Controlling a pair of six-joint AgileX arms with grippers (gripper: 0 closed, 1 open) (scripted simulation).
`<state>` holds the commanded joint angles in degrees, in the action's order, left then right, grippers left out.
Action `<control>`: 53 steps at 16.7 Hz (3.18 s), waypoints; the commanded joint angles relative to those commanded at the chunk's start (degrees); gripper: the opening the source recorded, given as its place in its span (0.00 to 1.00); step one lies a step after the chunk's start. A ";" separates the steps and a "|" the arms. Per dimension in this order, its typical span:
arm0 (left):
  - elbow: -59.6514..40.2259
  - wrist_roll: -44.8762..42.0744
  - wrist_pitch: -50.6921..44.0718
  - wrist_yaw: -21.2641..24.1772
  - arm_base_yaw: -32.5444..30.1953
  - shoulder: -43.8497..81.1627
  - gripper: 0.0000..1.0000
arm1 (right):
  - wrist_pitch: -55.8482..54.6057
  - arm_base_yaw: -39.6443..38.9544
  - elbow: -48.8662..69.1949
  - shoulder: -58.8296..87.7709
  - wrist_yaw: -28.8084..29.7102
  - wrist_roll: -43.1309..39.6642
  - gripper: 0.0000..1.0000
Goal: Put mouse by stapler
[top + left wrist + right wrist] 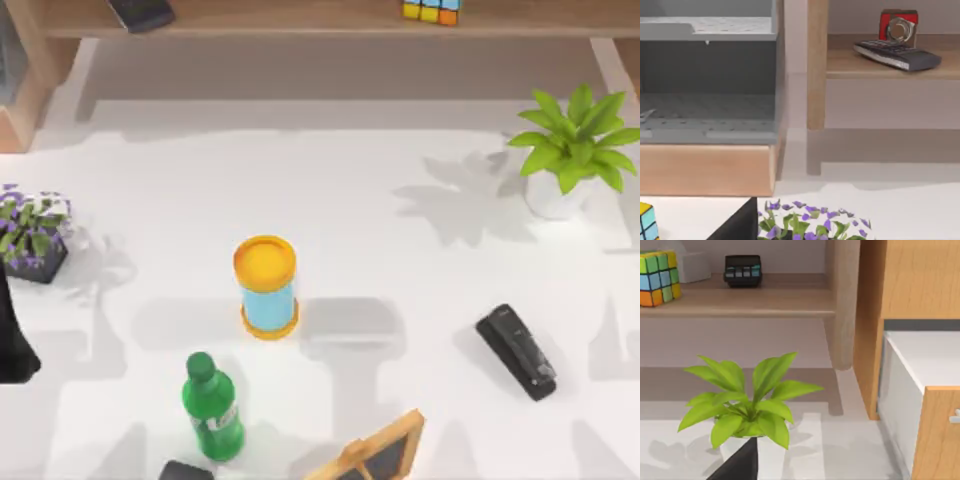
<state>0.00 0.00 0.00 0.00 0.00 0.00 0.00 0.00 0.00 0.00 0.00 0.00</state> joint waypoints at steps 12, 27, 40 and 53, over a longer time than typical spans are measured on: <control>0.00 0.00 0.00 0.00 0.00 0.00 1.00 | 17.89 7.11 29.47 28.98 0.57 -0.29 1.00; 0.00 0.00 0.00 0.00 0.00 0.00 1.00 | 65.81 19.56 112.58 118.46 0.63 -3.76 1.00; 0.00 0.00 0.00 0.00 0.00 0.00 1.00 | 77.33 20.66 141.40 148.39 0.20 -2.69 1.00; 0.00 0.00 0.00 0.00 0.00 0.00 1.00 | 91.23 15.06 139.02 131.86 0.56 2.78 1.00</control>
<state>0.00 0.00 0.00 0.00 0.00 0.00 91.23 15.06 139.02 131.86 0.56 2.78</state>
